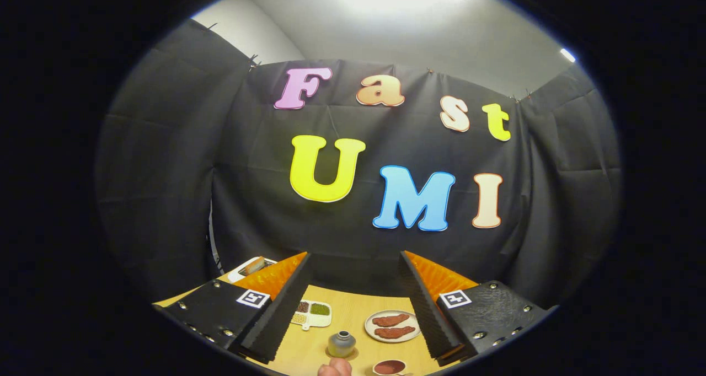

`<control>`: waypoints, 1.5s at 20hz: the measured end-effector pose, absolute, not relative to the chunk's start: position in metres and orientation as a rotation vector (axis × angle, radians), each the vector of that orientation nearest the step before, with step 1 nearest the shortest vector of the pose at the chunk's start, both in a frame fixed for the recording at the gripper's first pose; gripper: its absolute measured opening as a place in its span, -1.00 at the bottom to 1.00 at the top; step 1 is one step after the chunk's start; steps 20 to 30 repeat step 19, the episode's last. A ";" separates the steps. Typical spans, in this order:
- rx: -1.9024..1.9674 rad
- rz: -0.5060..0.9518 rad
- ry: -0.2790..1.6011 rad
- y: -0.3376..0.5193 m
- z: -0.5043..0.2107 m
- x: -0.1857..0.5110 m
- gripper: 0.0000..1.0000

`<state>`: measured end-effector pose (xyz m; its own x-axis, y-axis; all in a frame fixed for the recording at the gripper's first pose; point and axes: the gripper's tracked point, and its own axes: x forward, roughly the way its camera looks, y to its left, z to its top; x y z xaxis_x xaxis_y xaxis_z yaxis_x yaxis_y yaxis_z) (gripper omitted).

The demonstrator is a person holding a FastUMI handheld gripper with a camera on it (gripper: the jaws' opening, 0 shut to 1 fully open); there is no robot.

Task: Take the bottle from table, then pour the juice into the cup, finally place the bottle on the coaster

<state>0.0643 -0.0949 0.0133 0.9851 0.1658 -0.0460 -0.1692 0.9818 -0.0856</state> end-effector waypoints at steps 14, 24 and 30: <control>-0.220 0.201 0.098 -0.381 -0.275 0.069 0.93; -0.119 0.207 0.210 -0.405 -0.367 0.057 0.94; -0.119 0.207 0.210 -0.405 -0.367 0.057 0.94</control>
